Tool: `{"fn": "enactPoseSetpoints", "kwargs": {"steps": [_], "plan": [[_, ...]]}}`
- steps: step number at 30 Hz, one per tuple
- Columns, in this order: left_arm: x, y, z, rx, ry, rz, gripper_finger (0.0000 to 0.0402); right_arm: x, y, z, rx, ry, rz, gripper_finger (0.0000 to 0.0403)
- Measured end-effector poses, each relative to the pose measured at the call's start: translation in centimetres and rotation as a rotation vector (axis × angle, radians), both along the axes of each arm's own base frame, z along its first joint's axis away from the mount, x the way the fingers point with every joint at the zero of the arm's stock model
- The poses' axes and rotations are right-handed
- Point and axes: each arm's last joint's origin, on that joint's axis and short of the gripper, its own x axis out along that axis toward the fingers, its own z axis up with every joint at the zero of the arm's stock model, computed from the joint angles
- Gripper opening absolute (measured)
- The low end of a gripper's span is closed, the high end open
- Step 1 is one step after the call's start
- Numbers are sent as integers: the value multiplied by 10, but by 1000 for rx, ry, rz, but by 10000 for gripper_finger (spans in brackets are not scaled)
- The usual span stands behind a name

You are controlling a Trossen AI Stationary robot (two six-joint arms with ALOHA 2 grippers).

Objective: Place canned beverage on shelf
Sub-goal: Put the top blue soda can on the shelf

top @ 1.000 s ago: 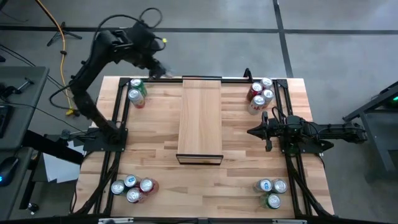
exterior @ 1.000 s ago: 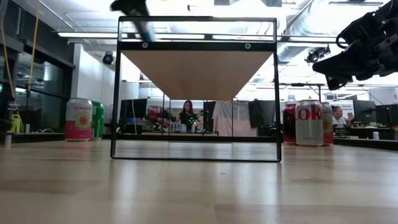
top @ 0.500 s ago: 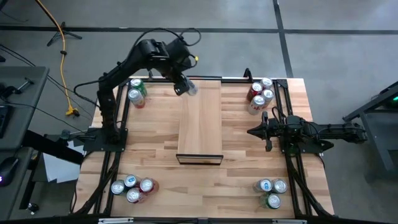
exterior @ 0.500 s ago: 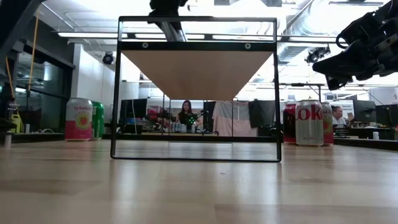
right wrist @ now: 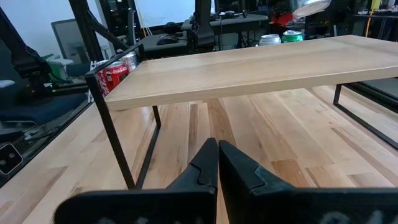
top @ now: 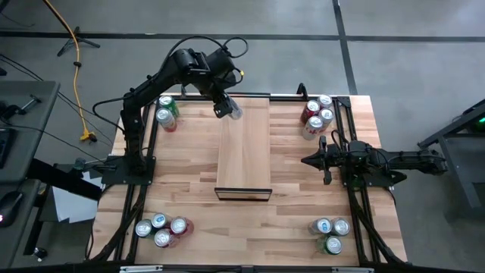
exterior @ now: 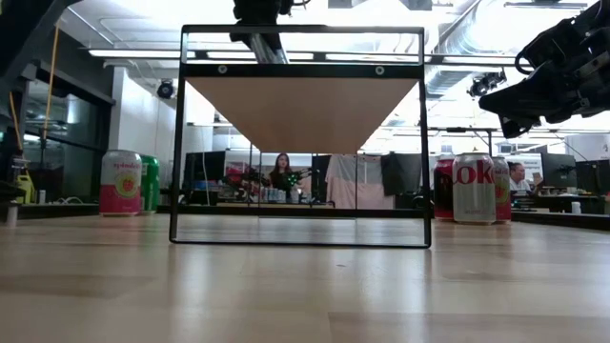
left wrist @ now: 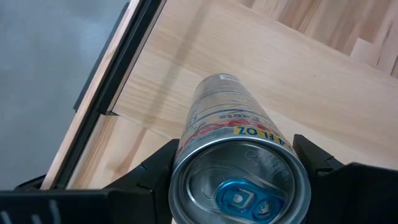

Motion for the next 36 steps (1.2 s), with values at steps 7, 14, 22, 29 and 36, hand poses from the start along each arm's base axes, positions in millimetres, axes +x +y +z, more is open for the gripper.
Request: {"fn": "enactPoseSetpoints", "kwargs": {"steps": [7,14,22,29,36], "plan": [[1,-3,0,-3,-2,-2,169,0,-2,0,-49,3,-51,0],[0,-7,3,-6,-13,-2,169,-1,-2,31,290,-325,-47,0],[0,-7,3,7,-7,-34,169,-22,-12,94,538,-914,-265,0],[0,-6,3,15,-4,-47,178,45,-16,164,400,-483,-348,23],[-3,-1,3,36,6,-74,178,130,-46,197,330,99,-271,166]]}}
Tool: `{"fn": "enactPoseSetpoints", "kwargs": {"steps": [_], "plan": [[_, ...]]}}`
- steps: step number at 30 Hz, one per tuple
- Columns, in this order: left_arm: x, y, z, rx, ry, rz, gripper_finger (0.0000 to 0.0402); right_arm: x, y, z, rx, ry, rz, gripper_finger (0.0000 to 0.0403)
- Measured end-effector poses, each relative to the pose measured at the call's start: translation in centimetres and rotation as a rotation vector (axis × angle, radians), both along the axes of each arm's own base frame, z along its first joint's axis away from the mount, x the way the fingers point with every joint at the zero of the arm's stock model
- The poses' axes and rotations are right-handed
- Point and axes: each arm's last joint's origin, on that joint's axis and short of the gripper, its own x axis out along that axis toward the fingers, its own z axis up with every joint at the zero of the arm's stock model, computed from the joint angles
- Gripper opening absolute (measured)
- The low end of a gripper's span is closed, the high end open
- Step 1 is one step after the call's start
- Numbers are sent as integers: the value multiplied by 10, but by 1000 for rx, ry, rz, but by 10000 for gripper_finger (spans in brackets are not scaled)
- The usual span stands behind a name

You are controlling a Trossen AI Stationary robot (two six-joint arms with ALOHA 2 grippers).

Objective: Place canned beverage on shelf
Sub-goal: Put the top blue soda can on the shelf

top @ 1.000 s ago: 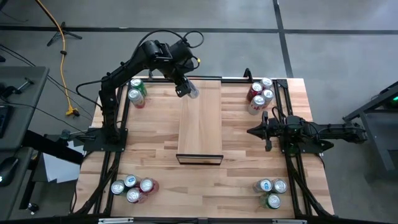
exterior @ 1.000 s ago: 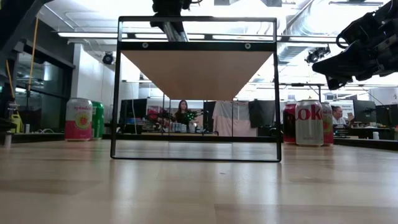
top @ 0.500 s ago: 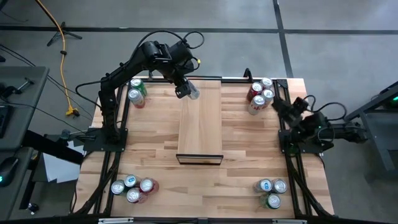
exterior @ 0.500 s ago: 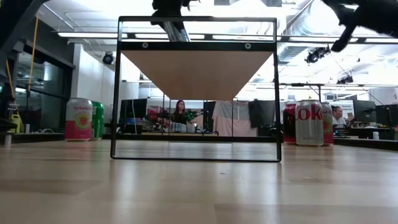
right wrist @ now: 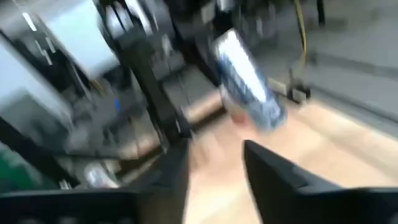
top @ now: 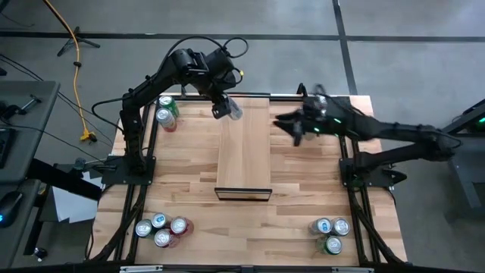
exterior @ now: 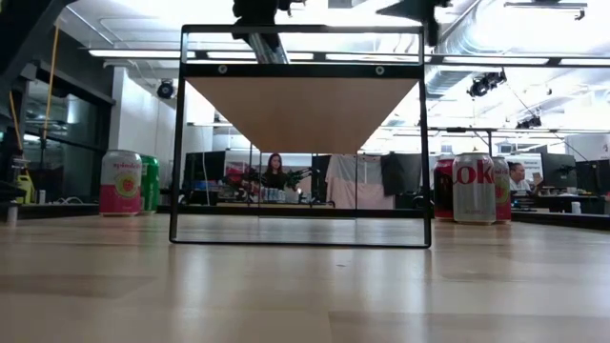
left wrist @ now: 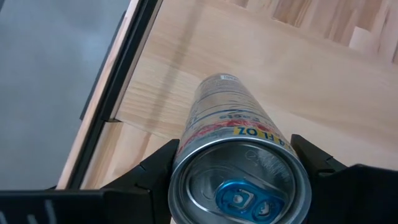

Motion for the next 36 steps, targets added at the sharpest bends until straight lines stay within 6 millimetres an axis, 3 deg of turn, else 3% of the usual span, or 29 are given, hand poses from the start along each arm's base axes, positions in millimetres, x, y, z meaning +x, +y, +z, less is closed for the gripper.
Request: {"fn": "enactPoseSetpoints", "kwargs": {"steps": [5,10,16,21,29,36], "plan": [[-2,5,0,28,14,-54,178,44,-24,12,-37,231,118,287],[-8,12,3,40,-5,-38,178,74,-41,27,-172,349,167,348],[-11,12,9,-21,-73,-80,178,94,-58,34,-306,459,190,355],[-12,9,18,-25,-164,-112,179,103,-75,25,-365,501,219,355],[-11,9,23,11,-206,-131,179,105,-94,29,-361,365,305,355],[-5,6,26,38,-252,-148,179,119,-94,22,-372,313,354,355]]}}
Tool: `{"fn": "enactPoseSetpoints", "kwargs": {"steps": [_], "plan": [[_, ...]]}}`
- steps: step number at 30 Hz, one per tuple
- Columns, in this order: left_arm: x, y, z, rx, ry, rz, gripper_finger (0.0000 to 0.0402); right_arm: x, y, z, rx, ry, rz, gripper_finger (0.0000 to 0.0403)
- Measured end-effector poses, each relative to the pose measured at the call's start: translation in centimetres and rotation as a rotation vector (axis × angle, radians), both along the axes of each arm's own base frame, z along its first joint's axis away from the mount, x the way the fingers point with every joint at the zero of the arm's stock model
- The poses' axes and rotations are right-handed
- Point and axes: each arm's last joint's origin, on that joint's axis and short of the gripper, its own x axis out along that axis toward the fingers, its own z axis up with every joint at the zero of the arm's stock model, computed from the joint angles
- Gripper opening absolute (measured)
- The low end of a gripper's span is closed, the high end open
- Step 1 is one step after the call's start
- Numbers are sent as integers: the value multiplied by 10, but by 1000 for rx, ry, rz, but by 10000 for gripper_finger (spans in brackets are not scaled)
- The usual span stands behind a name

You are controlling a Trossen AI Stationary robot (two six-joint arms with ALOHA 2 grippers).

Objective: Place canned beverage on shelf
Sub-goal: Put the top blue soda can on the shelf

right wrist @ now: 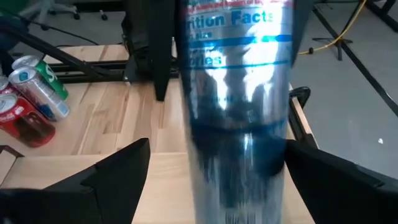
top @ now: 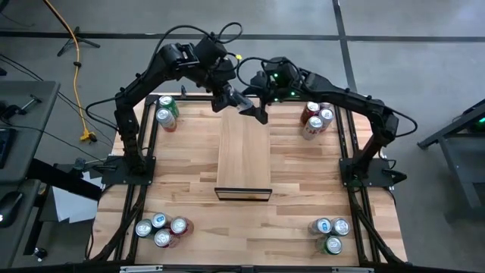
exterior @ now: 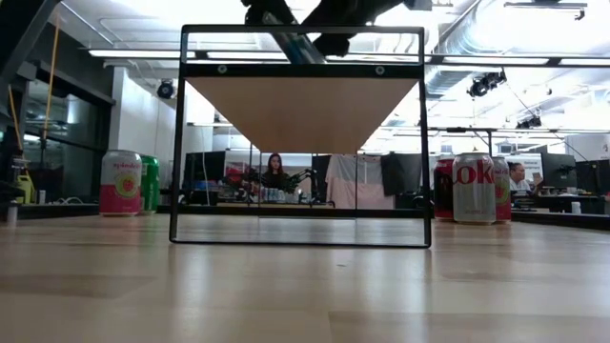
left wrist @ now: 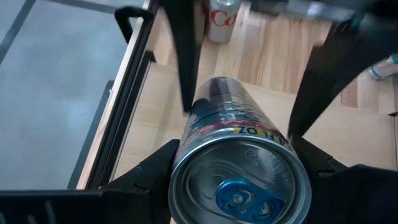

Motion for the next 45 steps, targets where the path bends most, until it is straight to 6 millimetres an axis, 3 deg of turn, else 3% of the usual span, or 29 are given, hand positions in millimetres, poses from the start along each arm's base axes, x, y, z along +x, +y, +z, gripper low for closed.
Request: {"fn": "enactPoseSetpoints", "kwargs": {"steps": [8,16,24,30,36,41,45], "plan": [[1,0,1,14,-8,-14,179,6,-2,-5,3,-4,-5,337],[1,0,0,14,-5,-12,179,5,-3,-5,2,-2,-16,206],[0,1,-1,34,25,11,204,-3,-13,-7,28,34,-40,204],[-32,5,14,134,83,162,227,-33,-27,-6,53,156,-81,204],[-53,22,22,19,-3,298,229,-50,-34,-15,130,274,-73,204],[-55,29,25,3,-68,289,230,-57,-30,-25,169,291,-43,204],[-53,25,20,11,-159,251,230,-76,-19,-39,201,281,-70,204]]}}
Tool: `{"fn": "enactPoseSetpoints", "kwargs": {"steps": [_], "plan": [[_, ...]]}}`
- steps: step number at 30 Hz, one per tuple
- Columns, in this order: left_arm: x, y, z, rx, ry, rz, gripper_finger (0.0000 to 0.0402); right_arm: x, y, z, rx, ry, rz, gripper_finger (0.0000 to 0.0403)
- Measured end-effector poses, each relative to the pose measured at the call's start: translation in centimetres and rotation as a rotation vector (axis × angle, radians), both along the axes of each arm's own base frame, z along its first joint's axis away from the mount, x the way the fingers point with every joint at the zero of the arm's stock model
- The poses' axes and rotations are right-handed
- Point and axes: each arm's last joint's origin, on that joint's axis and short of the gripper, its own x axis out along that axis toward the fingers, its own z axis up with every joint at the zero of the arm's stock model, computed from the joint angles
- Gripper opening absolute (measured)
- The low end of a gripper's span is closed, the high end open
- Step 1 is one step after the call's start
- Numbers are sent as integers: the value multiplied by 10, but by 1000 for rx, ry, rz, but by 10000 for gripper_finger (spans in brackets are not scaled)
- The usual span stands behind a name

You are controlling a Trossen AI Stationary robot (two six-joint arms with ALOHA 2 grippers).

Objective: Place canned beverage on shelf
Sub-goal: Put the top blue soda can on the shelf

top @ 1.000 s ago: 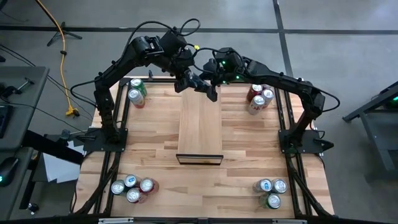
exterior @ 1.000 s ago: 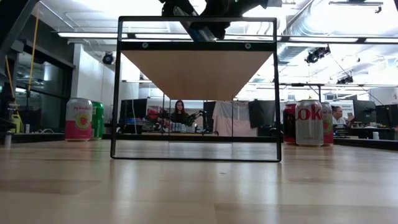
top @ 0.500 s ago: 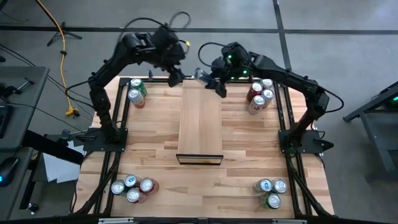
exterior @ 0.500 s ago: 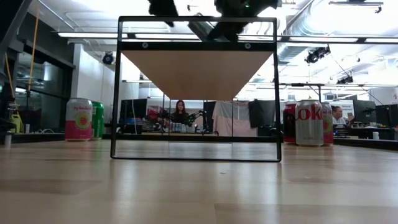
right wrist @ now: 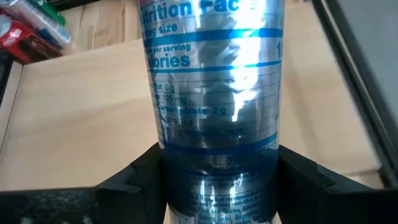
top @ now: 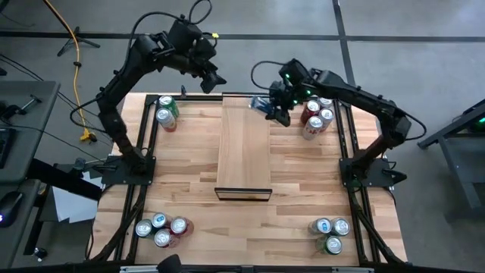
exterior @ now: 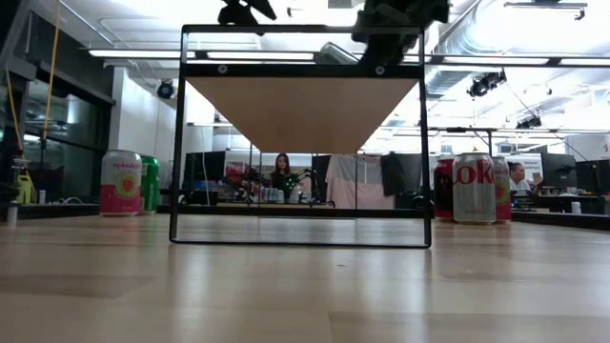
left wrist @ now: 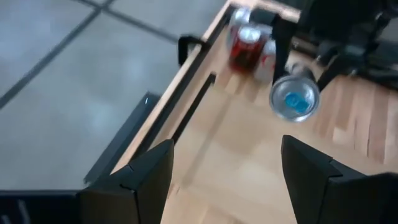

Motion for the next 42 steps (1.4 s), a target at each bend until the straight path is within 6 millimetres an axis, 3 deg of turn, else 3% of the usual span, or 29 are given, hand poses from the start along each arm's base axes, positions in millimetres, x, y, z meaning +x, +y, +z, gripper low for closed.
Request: {"fn": "enactPoseSetpoints", "kwargs": {"steps": [6,9,12,17,22,27,42], "plan": [[-9,-16,-42,46,-216,29,230,-36,19,0,-34,-188,-124,204],[-19,-30,-70,34,-404,13,230,-40,27,2,-57,-316,-159,204],[-32,-47,-86,31,-604,-4,230,-32,30,1,-114,-410,-189,204],[-58,-67,-85,102,-784,-14,230,2,26,-13,-181,-574,-211,204],[-77,-79,-72,227,-804,-53,230,39,18,-38,-147,-679,-209,204],[-81,-81,-69,256,-807,-62,230,61,11,-55,-79,-785,-248,204],[-34,-53,-112,185,-614,-78,230,71,22,-57,-24,-830,-224,204]]}}
